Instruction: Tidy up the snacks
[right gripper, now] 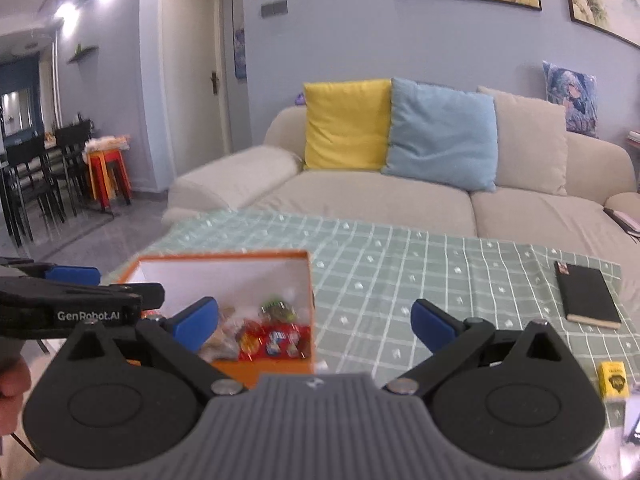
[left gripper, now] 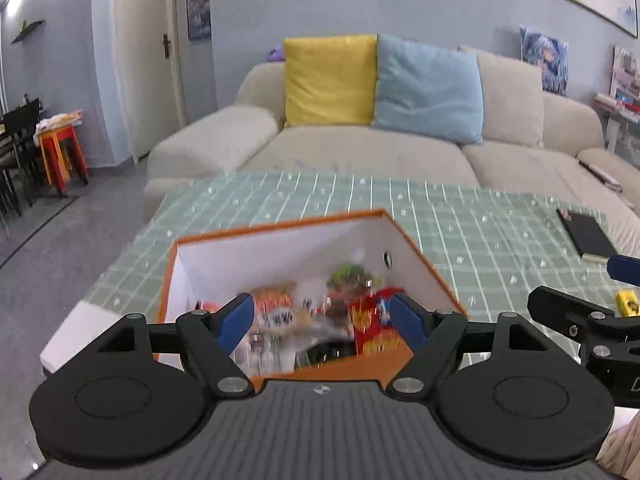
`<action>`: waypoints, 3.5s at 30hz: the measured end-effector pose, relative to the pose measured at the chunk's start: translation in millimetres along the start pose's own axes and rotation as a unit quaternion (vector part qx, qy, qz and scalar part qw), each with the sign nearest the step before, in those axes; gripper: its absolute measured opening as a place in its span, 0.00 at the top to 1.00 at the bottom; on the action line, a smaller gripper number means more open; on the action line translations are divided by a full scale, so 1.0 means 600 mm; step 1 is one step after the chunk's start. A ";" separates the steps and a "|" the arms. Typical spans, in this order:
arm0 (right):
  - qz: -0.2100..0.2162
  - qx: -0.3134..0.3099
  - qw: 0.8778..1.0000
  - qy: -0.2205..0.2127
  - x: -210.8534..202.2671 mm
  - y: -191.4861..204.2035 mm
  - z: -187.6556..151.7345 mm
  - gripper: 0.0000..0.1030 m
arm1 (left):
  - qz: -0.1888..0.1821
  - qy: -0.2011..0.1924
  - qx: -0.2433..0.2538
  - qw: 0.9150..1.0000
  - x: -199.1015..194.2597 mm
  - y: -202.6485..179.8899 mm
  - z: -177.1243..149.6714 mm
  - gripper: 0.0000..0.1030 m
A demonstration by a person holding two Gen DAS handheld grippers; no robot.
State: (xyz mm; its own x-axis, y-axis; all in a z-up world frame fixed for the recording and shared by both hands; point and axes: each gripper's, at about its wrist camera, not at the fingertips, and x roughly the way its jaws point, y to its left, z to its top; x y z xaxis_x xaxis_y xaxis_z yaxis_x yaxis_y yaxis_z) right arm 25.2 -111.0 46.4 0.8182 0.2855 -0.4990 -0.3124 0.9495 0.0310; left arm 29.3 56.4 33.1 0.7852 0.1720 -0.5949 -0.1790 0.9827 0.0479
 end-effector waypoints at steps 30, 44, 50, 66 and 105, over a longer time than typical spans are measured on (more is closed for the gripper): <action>-0.021 -0.009 0.998 0.064 0.029 0.001 -0.054 0.04 | 0.007 0.067 0.027 0.997 0.023 -0.017 -0.049 0.12; -0.024 -0.007 0.997 0.072 0.033 0.001 -0.057 0.04 | 0.008 0.074 0.026 0.997 0.025 -0.019 -0.053 0.12; -0.024 -0.005 0.997 0.073 0.033 -0.001 -0.058 0.04 | 0.008 0.074 0.025 0.997 0.025 -0.019 -0.054 0.12; -0.027 0.000 0.997 0.076 0.034 -0.005 -0.060 0.04 | 0.006 0.076 0.024 0.997 0.024 -0.019 -0.057 0.12; -0.029 0.009 0.996 0.086 0.041 -0.008 -0.069 0.04 | 0.016 0.064 0.029 0.997 0.019 -0.017 -0.053 0.14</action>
State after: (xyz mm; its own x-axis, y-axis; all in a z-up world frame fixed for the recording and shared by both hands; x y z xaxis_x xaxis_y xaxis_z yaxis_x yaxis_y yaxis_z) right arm 26.9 -113.8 -2.0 0.7396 0.2051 -0.6411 -0.2565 0.9665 0.0133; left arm 21.0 46.1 0.3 0.6970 0.1962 -0.6897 -0.1655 0.9799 0.1115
